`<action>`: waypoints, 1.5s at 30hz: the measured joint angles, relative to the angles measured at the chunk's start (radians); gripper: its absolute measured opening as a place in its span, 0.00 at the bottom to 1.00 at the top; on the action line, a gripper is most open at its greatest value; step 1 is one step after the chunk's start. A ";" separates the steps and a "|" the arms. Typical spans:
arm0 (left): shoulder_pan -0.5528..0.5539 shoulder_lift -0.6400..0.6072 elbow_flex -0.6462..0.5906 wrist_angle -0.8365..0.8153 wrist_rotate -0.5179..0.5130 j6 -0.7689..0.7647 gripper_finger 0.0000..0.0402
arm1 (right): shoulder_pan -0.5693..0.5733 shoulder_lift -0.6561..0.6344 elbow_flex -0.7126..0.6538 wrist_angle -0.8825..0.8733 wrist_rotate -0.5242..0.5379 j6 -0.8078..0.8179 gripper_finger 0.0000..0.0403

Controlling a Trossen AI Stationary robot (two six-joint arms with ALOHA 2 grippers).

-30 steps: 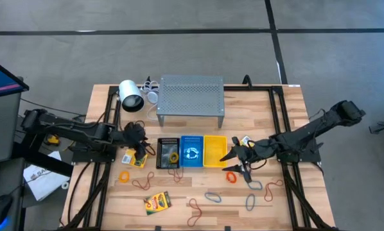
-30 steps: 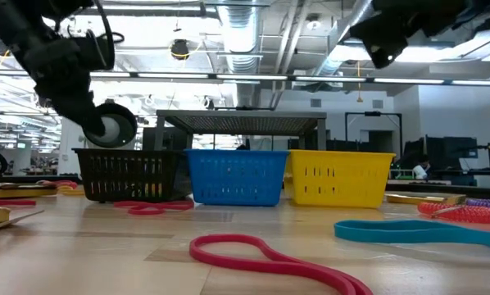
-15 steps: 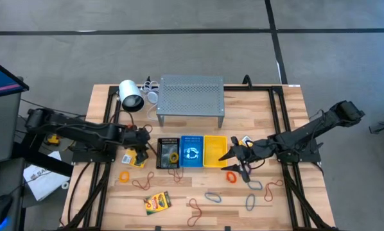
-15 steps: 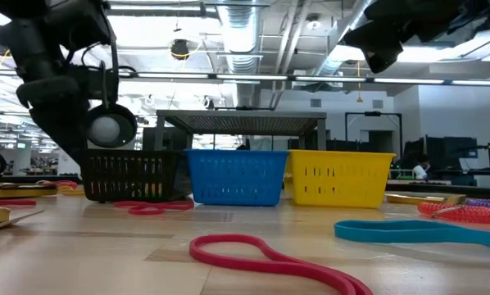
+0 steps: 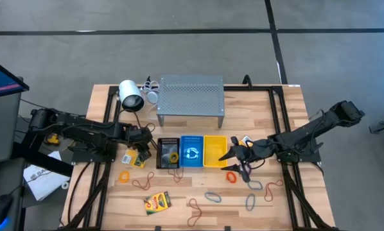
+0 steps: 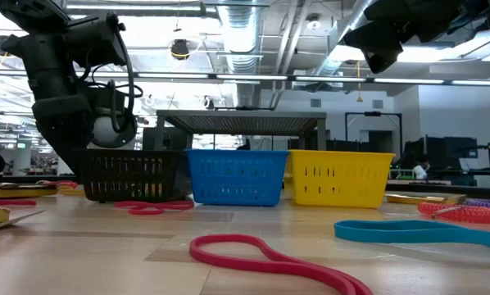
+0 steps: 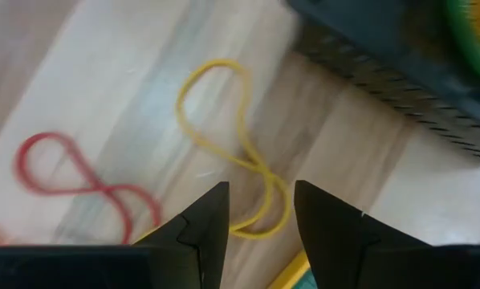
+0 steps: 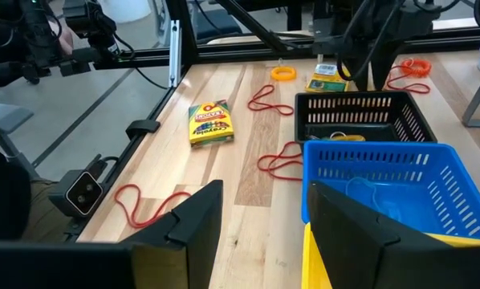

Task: Pick & Place Office Desk Supplies
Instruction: Put the yellow rubber band into the blue basket

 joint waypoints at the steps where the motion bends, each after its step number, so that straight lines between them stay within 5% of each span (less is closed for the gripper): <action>1: 0.000 0.003 0.000 0.007 0.008 0.005 0.34 | 0.000 0.000 0.000 0.000 0.000 0.000 0.44; 31: 0.000 0.103 0.003 0.009 0.041 0.016 0.34 | -0.001 0.000 0.000 -0.006 0.000 0.000 0.44; 45: -0.001 0.103 0.000 0.033 0.053 0.091 0.02 | -0.001 0.000 0.000 -0.006 -0.001 0.000 0.44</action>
